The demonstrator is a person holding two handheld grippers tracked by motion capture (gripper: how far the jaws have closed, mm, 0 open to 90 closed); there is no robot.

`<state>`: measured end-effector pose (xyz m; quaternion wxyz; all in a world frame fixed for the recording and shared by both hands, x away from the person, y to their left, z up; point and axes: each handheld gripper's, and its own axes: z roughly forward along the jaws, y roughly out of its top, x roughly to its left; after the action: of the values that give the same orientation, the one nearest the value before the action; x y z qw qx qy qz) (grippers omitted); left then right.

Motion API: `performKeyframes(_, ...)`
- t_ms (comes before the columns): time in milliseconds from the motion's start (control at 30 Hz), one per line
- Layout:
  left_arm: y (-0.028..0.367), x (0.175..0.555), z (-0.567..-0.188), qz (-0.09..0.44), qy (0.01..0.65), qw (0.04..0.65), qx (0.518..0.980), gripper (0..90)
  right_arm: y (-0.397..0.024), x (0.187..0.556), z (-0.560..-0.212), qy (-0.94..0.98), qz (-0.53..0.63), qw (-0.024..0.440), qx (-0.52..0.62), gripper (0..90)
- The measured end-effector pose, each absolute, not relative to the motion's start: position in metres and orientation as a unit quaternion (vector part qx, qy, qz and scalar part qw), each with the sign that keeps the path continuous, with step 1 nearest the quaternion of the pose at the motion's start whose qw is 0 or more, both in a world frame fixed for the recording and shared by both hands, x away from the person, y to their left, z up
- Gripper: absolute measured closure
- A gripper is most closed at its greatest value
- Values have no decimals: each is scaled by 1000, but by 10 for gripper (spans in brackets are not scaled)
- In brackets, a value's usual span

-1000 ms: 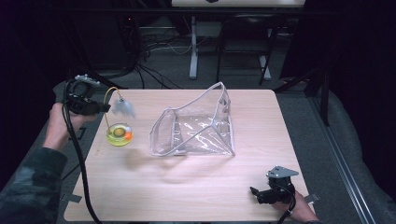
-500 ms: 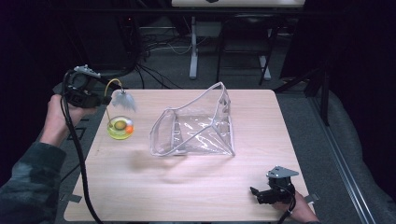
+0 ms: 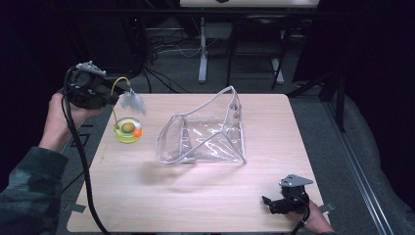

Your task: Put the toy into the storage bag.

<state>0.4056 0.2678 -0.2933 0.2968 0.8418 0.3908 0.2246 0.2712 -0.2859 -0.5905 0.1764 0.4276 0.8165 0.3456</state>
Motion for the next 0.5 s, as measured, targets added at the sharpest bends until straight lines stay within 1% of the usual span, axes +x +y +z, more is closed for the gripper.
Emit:
performKeyframes(167,261,404,-280,230,378,300,845,881,-286,271,-590,817,345,176,428,0)
performKeyframes(500,250,401,-267,233,363,304,849,882,-286,271,-590,817,345,177,428,0)
